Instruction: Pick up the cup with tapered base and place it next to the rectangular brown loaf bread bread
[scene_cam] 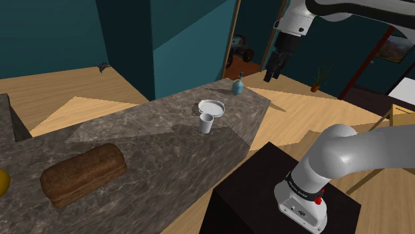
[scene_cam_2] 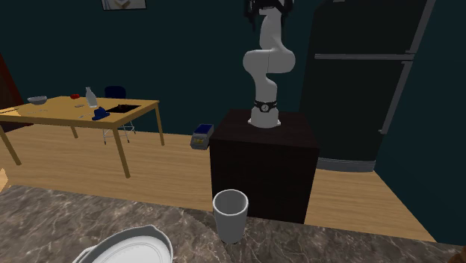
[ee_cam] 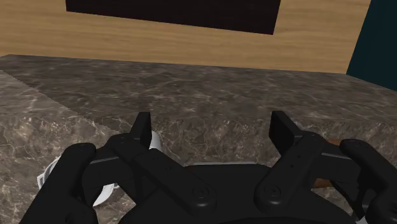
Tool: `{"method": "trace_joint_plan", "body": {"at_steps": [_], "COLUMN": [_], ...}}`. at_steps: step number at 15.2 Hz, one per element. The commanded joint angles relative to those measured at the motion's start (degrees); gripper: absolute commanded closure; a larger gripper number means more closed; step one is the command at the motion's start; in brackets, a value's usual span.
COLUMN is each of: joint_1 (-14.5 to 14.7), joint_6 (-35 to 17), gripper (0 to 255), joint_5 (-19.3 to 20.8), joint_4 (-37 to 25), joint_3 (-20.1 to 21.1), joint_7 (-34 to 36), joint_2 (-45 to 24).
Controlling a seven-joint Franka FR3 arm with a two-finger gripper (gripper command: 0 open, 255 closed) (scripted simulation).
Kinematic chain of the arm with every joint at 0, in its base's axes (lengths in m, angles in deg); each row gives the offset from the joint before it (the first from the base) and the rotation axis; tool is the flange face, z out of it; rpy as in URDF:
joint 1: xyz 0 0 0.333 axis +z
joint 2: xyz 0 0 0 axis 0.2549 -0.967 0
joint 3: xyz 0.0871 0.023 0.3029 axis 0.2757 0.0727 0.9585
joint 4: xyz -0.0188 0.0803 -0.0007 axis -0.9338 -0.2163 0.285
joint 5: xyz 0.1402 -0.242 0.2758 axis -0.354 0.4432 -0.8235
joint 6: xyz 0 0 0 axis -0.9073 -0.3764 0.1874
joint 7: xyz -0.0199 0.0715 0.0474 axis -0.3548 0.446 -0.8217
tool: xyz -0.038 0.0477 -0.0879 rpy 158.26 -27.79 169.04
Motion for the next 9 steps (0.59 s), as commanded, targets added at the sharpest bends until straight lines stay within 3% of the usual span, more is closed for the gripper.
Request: {"method": "trace_joint_plan", "body": {"at_steps": [1, 9], "joint_1": [0.0, -0.36], "joint_6": [0.0, -15.47], "gripper": [0, 0], "joint_5": [0.0, 0.59], "joint_4": [0.0, 5.55], "joint_3": [0.0, -1.91], "joint_7": [0.0, -2.3], "joint_2": [0.0, -10.01]}}
